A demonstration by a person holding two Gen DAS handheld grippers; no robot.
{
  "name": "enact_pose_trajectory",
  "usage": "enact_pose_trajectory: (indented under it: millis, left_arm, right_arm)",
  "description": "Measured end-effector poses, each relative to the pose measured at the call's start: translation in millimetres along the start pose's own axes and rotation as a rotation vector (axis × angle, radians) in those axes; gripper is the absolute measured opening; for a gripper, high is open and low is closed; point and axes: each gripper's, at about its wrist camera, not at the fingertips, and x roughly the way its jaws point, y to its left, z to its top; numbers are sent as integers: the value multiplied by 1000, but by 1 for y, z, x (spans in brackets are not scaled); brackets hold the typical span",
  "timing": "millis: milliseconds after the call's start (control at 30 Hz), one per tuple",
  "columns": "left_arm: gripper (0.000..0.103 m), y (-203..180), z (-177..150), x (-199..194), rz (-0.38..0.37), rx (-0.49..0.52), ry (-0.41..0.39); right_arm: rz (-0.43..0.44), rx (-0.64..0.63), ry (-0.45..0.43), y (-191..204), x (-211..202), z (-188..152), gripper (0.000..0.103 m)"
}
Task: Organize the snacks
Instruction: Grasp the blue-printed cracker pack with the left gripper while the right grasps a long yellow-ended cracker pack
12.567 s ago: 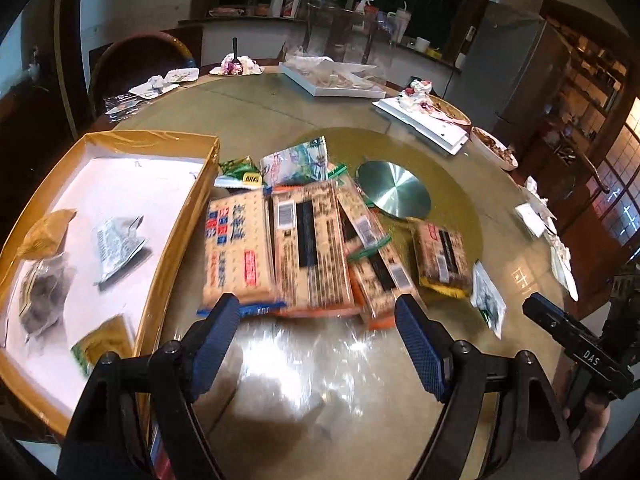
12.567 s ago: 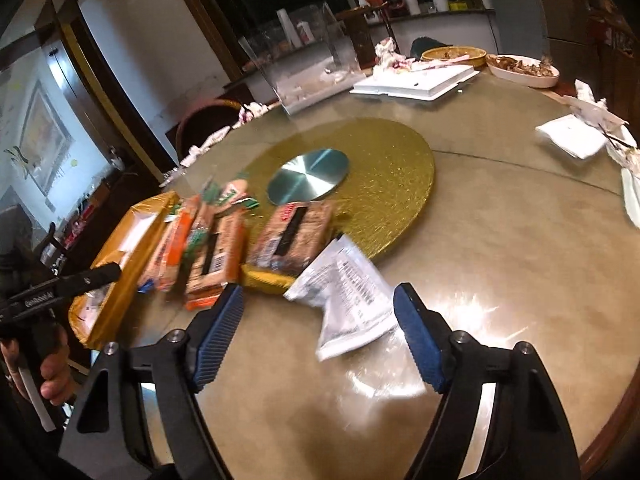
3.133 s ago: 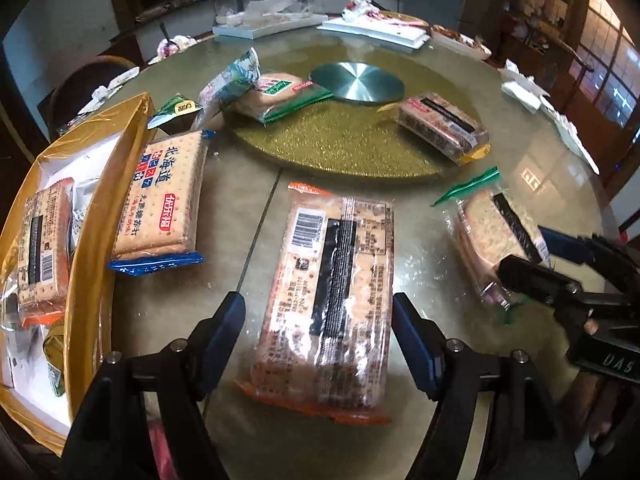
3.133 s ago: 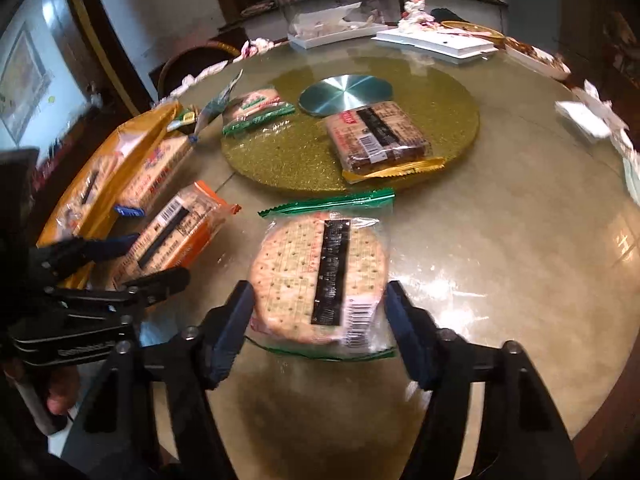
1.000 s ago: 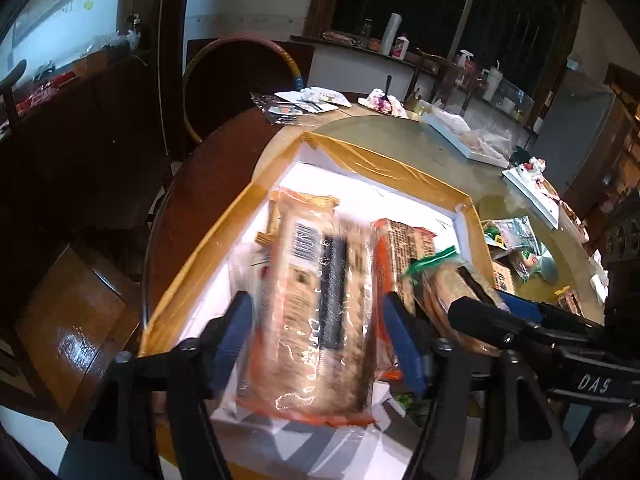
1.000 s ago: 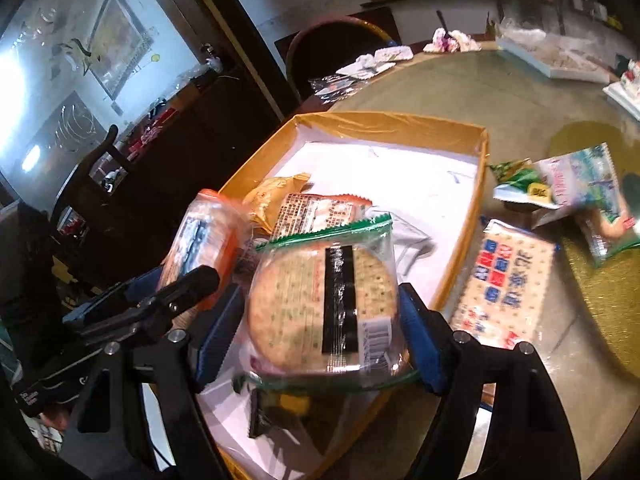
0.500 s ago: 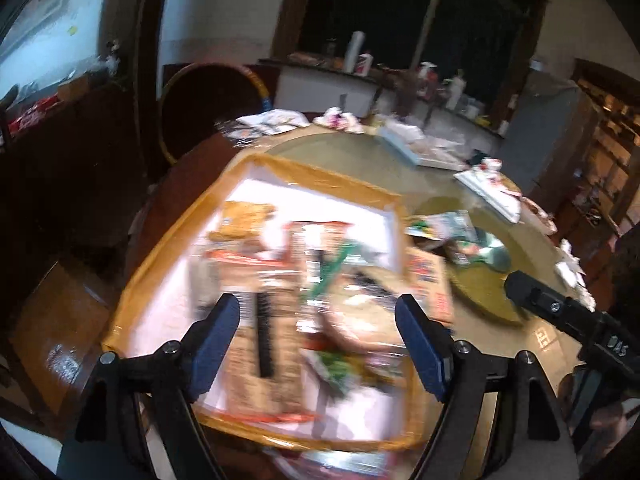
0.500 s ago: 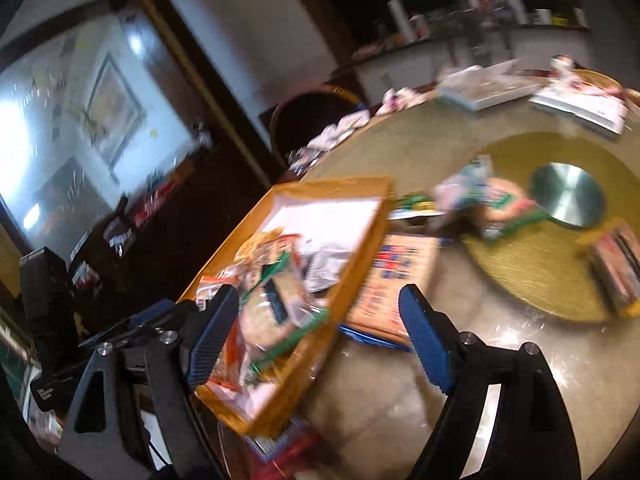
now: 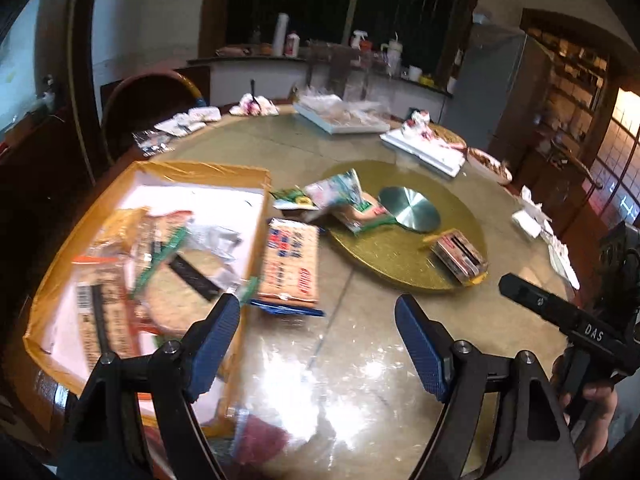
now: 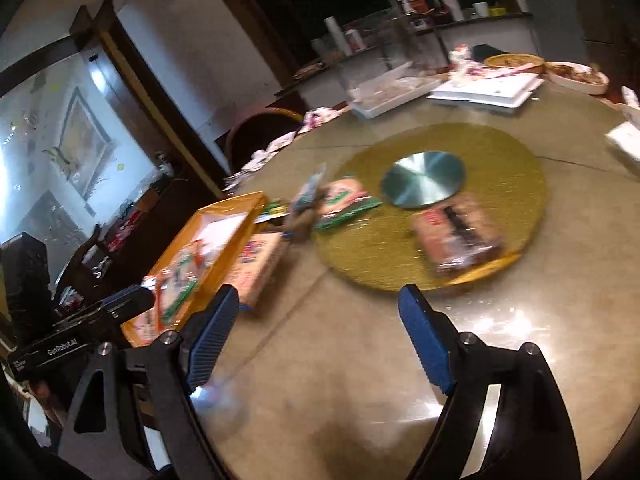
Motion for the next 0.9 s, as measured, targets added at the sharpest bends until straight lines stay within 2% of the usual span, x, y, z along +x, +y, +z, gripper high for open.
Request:
enact_pose_trajectory:
  millis: [67, 267, 467, 600, 733, 800, 900]
  left_arm:
    - [80, -9, 1, 9, -11, 10, 21]
    - [80, -14, 9, 49, 18, 24, 93]
    - [80, -15, 17, 67, 43, 37, 116]
    - [80, -18, 26, 82, 70, 56, 140]
    - [80, -30, 41, 118, 168, 142, 223]
    - [80, -29, 47, 134, 235, 159, 264]
    - [78, -23, 50, 149, 291, 164, 312]
  right_arm:
    - [-26, 10, 17, -21, -1, 3, 82]
    - [-90, 35, 59, -68, 12, 14, 82]
    - [-111, 1, 115, -79, 41, 35, 82]
    - [-199, -63, 174, -85, 68, 51, 83]
    - [-205, -80, 239, -88, 88, 54, 83]
    - [-244, -125, 251, -82, 94, 53, 83]
    - [-271, -138, 259, -76, 96, 50, 82]
